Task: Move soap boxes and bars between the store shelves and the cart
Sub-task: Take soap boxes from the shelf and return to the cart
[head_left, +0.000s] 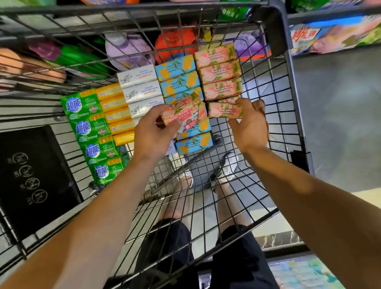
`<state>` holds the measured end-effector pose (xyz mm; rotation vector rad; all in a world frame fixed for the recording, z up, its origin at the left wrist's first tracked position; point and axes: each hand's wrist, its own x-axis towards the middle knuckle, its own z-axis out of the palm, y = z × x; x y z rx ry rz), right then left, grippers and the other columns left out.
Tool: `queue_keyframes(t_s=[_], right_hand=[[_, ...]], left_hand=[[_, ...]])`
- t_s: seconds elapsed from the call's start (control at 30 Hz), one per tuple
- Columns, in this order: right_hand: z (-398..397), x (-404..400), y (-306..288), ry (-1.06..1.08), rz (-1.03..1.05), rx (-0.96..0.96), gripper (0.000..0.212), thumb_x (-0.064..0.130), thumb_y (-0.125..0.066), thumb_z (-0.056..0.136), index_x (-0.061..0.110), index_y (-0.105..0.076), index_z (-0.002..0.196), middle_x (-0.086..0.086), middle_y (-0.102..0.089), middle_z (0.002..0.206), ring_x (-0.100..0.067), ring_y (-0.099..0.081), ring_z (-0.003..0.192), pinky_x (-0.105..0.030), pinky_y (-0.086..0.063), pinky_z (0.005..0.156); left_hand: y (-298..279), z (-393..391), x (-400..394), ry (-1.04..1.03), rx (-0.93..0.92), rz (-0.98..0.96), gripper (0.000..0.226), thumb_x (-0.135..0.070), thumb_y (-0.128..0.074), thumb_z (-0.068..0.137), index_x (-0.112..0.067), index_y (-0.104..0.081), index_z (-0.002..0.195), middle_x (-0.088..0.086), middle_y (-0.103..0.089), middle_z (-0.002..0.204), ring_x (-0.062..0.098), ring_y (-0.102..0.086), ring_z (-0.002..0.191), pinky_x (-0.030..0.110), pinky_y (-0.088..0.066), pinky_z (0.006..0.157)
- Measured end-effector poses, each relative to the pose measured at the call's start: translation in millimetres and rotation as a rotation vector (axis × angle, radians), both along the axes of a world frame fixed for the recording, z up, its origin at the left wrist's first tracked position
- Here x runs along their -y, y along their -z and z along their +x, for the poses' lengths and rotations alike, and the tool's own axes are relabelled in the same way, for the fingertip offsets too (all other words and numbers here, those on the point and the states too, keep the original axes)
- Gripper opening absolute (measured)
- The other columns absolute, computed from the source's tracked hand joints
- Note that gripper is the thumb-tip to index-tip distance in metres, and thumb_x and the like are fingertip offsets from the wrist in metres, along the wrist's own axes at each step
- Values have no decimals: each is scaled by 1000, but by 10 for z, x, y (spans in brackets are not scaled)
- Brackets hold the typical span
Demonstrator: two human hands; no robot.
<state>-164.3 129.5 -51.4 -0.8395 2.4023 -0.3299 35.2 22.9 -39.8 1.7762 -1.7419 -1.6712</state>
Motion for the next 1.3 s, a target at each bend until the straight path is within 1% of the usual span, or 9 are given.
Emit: queue_keyframes(t_s=[0.2,0.37,0.57,0.67,0.73,0.9,1.0,1.1,1.3], right_hand=[[39,-137,-212,-61,20,-59,37,33,-68,91,14,-62,122,-18,-52,135,-36,-55,117,-39,-52,81],[106,-359,-698,42,8,-23,30,41,-66,91,14,-65,102,-7,-65,92,-24,-61,82,-26,-36,58],[-23,-591,-1617,252,-109,198,23,33,-63,94,22,-66,113,6,-62,88,-13,-63,87,-23,-40,70],[-135,-718,-2031,318,-238,305,16,24,-65,95,23,-61,110,17,-58,80,19,-57,57,-3,-37,55],[-254,-833,-2248,344,-313,321,14,20,-66,94,16,-65,107,16,-59,80,20,-54,51,-1,-37,53],[-731,-1185,-2733,402,-476,335,24,28,-69,87,17,-72,108,9,-70,80,4,-61,65,-15,-50,67],[-1145,-1519,-2949,395,-567,321,21,30,-68,85,27,-73,106,9,-72,88,-9,-65,75,-32,-57,73],[-1621,-1928,-3174,340,-638,253,21,37,-66,79,31,-73,99,6,-74,92,-21,-70,89,-49,-57,85],[-2600,-2683,-3772,231,-730,147,17,21,-65,94,25,-66,110,12,-67,93,9,-62,73,-4,-42,57]], left_hand=[[-105,7,-53,1,-7,-27,41,-34,-74,85,-25,-63,123,3,-66,105,29,-65,89,47,-57,82],[-516,33,-92,8,-4,-71,41,-36,-74,85,-21,-64,122,1,-65,96,27,-66,86,45,-56,82],[-1252,3,-130,65,-37,-124,44,-41,-71,87,-21,-62,126,10,-71,95,26,-68,91,36,-53,87],[-1684,-117,-216,69,-68,-145,42,-34,-71,89,-18,-61,128,1,-71,80,14,-70,72,28,-55,79],[-1951,-227,-300,101,-98,-163,41,-36,-69,90,-19,-62,127,-1,-72,74,9,-70,71,34,-57,83],[-2659,-735,-685,165,-172,-298,24,-27,-68,92,-25,-59,114,-3,-70,77,0,-65,61,9,-45,62],[-2974,-1116,-1036,160,-255,-310,29,-15,-69,91,-13,-62,119,14,-71,88,12,-65,62,10,-46,54],[-3221,-1521,-1401,180,-261,-388,38,-21,-72,89,-17,-63,126,10,-73,88,9,-67,63,16,-51,59],[-3849,-2433,-2102,220,-334,-558,27,-18,-70,90,-27,-62,115,-1,-69,72,11,-64,60,17,-48,60]])
